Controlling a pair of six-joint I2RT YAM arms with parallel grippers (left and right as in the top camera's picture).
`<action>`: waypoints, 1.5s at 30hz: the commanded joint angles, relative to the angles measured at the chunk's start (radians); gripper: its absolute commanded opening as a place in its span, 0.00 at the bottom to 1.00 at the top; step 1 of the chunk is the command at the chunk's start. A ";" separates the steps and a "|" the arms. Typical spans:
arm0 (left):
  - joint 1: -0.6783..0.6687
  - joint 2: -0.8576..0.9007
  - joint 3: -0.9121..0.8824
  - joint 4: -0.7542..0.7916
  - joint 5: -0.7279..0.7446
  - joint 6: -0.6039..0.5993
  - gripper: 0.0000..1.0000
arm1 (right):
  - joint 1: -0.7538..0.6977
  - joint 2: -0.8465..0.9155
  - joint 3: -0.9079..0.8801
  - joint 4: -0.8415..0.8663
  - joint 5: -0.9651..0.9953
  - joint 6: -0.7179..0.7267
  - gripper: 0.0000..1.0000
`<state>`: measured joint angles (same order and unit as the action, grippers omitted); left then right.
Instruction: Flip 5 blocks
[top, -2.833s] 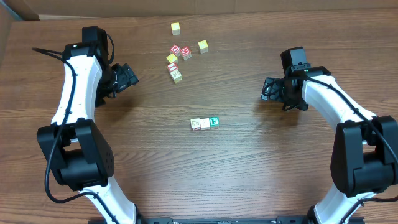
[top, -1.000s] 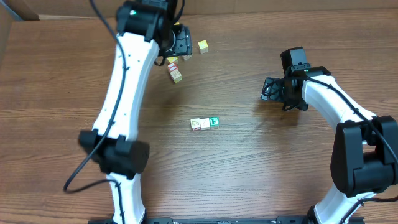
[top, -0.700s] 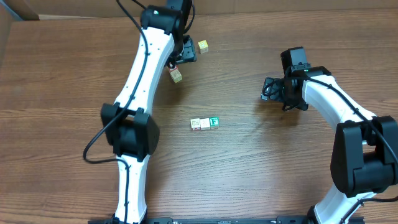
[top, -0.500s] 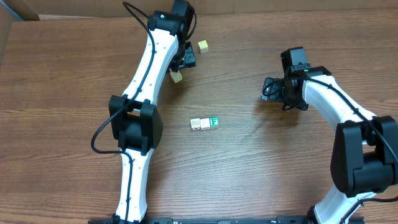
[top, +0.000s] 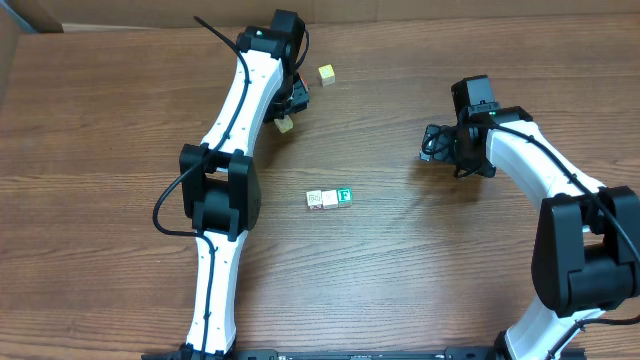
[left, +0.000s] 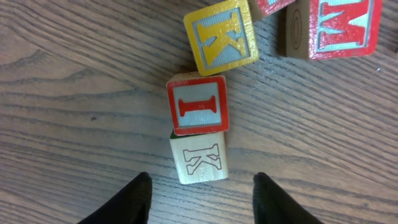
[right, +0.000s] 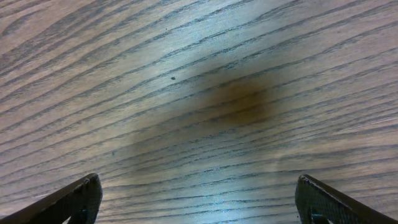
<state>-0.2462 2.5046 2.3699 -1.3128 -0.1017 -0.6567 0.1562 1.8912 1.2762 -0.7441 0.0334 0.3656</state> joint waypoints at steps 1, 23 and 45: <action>0.003 0.009 -0.024 0.016 -0.005 -0.025 0.44 | -0.002 -0.031 0.013 0.005 0.010 -0.003 1.00; 0.004 0.009 -0.149 0.130 -0.014 -0.023 0.45 | -0.002 -0.031 0.013 0.005 0.010 -0.003 1.00; 0.037 0.003 -0.136 0.150 0.047 -0.008 0.42 | -0.002 -0.031 0.013 0.005 0.010 -0.003 1.00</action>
<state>-0.2176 2.5046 2.2127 -1.1614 -0.0917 -0.6563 0.1558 1.8912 1.2762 -0.7444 0.0334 0.3656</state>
